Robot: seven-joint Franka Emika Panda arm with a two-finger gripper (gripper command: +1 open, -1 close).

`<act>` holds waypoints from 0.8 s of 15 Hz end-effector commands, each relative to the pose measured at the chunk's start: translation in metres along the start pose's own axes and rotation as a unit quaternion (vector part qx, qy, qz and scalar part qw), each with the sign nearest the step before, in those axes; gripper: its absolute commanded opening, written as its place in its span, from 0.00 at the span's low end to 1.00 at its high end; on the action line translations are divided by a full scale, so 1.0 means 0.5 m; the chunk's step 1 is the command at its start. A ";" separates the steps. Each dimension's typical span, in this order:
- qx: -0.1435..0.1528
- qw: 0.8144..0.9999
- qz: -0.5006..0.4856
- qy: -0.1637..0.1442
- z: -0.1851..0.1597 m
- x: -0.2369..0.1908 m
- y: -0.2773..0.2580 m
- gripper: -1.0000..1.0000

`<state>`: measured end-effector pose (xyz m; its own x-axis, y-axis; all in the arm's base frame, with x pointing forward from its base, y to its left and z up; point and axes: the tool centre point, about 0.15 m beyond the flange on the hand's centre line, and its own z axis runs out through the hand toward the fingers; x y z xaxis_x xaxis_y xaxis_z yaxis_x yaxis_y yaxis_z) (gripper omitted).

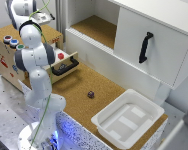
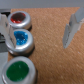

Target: Turn on the blue light

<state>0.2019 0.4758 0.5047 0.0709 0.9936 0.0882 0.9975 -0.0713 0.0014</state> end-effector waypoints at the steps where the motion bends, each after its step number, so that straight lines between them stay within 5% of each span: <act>1: 0.021 0.999 -0.048 0.005 0.016 0.121 -0.044 0.00; 5: 0.037 0.994 -0.106 -0.001 0.039 0.173 -0.050 0.00; 12: 0.056 0.991 -0.113 -0.049 0.033 0.143 -0.041 0.00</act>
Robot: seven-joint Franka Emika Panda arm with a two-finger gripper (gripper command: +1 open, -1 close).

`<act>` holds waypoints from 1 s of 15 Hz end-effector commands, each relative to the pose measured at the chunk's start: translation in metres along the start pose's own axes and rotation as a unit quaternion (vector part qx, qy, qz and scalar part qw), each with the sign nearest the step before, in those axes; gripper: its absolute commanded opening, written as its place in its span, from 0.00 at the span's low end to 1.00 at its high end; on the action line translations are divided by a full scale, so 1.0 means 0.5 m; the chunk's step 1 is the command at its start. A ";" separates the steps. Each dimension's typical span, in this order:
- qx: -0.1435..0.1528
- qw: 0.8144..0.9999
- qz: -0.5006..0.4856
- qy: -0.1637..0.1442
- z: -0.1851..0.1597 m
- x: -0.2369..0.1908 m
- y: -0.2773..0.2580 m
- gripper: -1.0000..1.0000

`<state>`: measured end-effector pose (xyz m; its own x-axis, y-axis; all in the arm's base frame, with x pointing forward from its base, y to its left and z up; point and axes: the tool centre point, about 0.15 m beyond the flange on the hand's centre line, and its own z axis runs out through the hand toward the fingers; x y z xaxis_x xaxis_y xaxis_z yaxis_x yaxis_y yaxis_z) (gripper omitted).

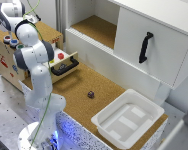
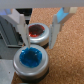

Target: Turn on the blue light

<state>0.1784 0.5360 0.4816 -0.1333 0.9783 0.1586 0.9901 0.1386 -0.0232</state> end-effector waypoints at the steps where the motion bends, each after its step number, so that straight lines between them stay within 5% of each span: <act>1: 0.043 0.996 -0.003 -0.081 -0.016 0.026 0.020 0.00; 13: 0.092 0.989 0.019 -0.118 0.094 0.013 0.034 0.00; 15: 0.075 0.990 0.022 -0.116 0.068 0.019 0.040 0.00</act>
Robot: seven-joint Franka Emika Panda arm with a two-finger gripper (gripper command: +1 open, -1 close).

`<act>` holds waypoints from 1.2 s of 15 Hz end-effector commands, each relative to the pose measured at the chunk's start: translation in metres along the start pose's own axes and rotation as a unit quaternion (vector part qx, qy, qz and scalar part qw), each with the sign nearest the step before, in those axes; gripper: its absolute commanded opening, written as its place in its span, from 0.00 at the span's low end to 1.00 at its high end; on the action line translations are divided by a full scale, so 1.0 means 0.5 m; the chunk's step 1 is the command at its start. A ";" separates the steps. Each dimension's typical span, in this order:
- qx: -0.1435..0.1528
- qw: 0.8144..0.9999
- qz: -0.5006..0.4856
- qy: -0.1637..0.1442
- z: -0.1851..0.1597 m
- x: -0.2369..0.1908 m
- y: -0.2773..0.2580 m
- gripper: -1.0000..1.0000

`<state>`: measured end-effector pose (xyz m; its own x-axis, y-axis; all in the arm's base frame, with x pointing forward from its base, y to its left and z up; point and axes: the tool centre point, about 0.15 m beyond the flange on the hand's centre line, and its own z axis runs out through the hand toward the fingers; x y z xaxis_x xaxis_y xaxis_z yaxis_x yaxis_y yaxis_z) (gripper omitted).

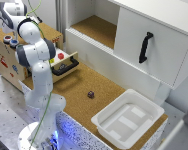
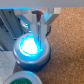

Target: Turn on the blue light

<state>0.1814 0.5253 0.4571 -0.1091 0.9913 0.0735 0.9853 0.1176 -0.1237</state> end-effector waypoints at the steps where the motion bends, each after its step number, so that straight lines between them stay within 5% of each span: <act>1: 0.007 0.998 0.008 -0.068 -0.022 0.055 0.034 0.00; 3: -0.017 0.996 0.004 -0.085 -0.098 0.048 0.024 0.00; 4: -0.031 0.995 0.021 -0.088 -0.130 0.031 0.025 1.00; 7: -0.062 0.992 0.053 -0.093 -0.171 -0.019 0.046 1.00; 14: -0.074 0.983 0.120 -0.120 -0.122 -0.185 0.123 1.00; 18: -0.060 0.982 0.157 -0.091 -0.072 -0.310 0.142 1.00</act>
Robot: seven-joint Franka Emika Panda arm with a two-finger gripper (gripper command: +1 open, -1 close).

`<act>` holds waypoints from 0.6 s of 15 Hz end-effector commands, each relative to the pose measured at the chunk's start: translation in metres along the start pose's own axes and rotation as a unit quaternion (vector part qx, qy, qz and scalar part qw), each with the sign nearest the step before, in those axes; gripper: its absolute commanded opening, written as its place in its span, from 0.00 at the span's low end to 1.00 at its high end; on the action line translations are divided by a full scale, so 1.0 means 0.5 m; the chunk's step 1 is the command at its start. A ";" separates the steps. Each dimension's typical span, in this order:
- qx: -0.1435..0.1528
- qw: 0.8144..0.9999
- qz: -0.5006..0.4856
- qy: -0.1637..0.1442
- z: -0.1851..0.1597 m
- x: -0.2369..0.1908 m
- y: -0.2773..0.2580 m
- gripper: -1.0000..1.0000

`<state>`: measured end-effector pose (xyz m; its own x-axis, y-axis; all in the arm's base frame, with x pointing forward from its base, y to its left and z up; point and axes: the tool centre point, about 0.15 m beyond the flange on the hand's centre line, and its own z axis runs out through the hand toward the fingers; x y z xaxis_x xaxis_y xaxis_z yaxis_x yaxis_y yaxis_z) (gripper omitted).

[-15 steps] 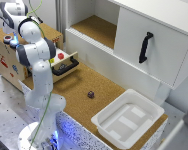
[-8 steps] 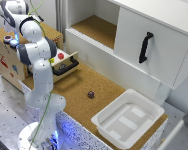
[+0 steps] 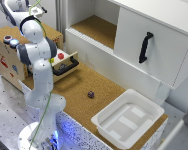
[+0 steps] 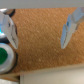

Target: Turn on the blue light

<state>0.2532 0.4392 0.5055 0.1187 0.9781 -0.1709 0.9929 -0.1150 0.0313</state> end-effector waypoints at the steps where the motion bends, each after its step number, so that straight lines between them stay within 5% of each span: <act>1: 0.027 0.998 0.046 0.024 0.107 -0.127 0.058 1.00; 9: 0.041 0.995 0.060 0.066 0.268 -0.231 0.070 1.00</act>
<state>0.2882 0.3646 0.4551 0.2185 0.9331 -0.2855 0.9693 -0.2413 -0.0467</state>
